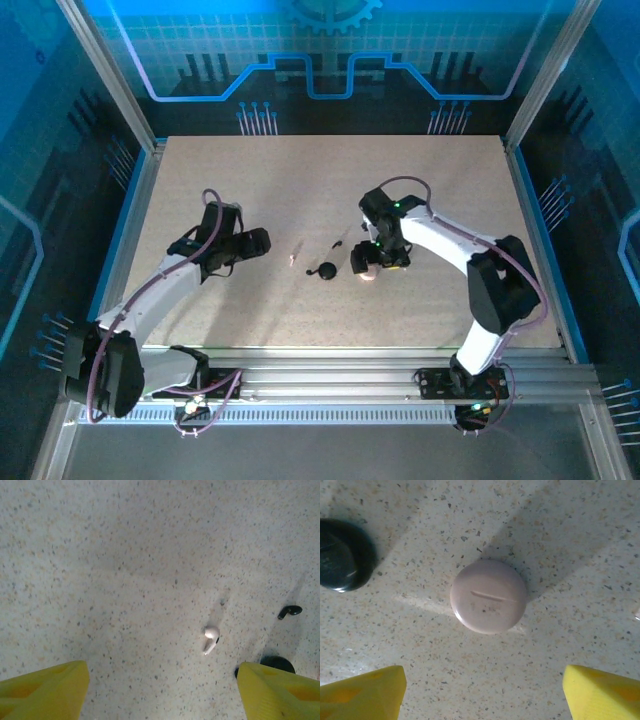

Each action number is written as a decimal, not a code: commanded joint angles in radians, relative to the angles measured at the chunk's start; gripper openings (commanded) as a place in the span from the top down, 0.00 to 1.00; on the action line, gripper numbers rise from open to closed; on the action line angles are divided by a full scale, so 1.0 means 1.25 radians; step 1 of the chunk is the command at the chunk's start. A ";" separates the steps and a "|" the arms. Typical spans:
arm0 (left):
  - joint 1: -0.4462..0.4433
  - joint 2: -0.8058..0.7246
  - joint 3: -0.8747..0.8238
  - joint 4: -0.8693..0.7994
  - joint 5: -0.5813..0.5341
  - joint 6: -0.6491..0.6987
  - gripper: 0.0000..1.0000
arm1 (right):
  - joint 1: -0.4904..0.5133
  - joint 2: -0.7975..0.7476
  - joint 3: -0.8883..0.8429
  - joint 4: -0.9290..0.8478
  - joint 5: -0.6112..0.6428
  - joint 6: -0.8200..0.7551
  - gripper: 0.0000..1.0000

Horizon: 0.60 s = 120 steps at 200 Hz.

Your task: Insert the wireless bluetooth earbuds into the charging case

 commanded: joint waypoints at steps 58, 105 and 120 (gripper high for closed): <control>-0.007 -0.017 -0.003 -0.052 0.007 -0.015 0.22 | 0.015 0.143 0.092 -0.020 0.010 0.000 0.18; -0.007 -0.026 0.002 -0.076 -0.011 -0.001 0.21 | 0.014 0.199 0.118 -0.021 0.019 0.008 0.23; -0.007 -0.028 -0.003 -0.076 -0.011 -0.004 0.21 | 0.015 0.208 0.122 -0.025 0.018 0.013 0.23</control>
